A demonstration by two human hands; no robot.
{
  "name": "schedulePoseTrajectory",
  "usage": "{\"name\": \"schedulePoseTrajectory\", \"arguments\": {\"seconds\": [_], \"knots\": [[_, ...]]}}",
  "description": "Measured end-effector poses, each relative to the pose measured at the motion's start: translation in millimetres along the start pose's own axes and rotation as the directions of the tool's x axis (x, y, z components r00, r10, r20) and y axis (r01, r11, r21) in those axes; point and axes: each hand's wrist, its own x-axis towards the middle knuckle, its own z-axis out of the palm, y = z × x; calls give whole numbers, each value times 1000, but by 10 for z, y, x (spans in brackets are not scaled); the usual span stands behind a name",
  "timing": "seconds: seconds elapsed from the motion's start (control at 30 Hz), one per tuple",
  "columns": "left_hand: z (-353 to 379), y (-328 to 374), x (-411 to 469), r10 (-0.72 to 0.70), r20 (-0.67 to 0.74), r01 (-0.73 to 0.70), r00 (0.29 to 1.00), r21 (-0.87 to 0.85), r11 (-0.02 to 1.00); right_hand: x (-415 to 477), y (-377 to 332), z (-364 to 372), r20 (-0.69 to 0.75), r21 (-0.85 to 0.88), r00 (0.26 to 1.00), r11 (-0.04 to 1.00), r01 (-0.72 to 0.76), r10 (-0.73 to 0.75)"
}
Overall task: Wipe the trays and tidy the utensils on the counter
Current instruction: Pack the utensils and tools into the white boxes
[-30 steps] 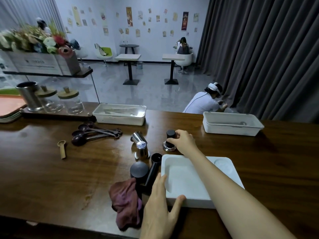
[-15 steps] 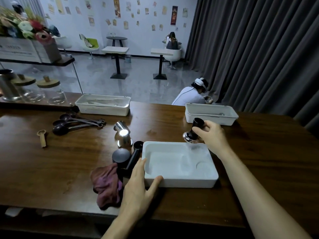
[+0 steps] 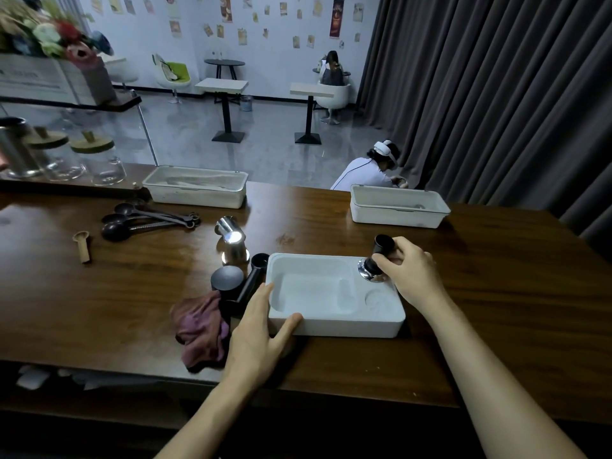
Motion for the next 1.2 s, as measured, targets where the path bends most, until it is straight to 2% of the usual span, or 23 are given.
{"name": "schedulePoseTrajectory", "arguments": {"seconds": [0.1, 0.27, 0.47, 0.57, 0.63, 0.67, 0.73, 0.77, 0.83, 0.93, 1.1, 1.2], "knots": [[4, 1, 0, 8, -5, -8, 1000, 0, 1000, -22, -10, 15, -1, -38, 1000, 999, 0, 0], [5, -3, 3, 20, -12, -20, 1000, 4, 1000, -90, 18, 85, -25, 4, 999, 999, -39, 39], [9, -24, 10, 23, -14, -23, 1000, -5, 1000, -131, 75, 129, 34, 218, 990, 965, -143, 139], [12, -35, 18, 18, -15, -18, 1000, -12, 1000, -171, -15, 122, -9, 331, 986, 931, -153, 166], [13, -50, 26, 17, -9, -17, 1000, -22, 1000, -223, -134, 103, -126, 370, 979, 923, -102, 159], [13, -57, 27, 16, -5, -16, 1000, -28, 999, -257, -212, 94, -218, 334, 968, 942, -43, 121], [3, -54, 31, 14, 2, -14, 1000, -40, 999, -325, -420, 123, -354, 195, 935, 976, 100, -25], [-4, -50, 35, 13, 6, -12, 1000, -45, 999, -350, -541, 174, -362, 148, 927, 975, 165, -101], [-15, -38, 33, 3, 17, -2, 1000, -57, 998, -376, -760, 346, -297, 105, 932, 963, 249, -209], [-24, -20, 33, 10, 41, -7, 999, -66, 998, -341, -992, 633, -136, 98, 958, 959, 267, -253], [-125, -65, 93, 52, 99, -55, 994, 37, 998, -187, -1265, 1011, 202, 2, 952, 972, 234, -230], [-162, -79, 118, 87, 118, -99, 989, 102, 990, -33, -1448, 1233, 320, -63, 931, 977, 203, -173]]}}
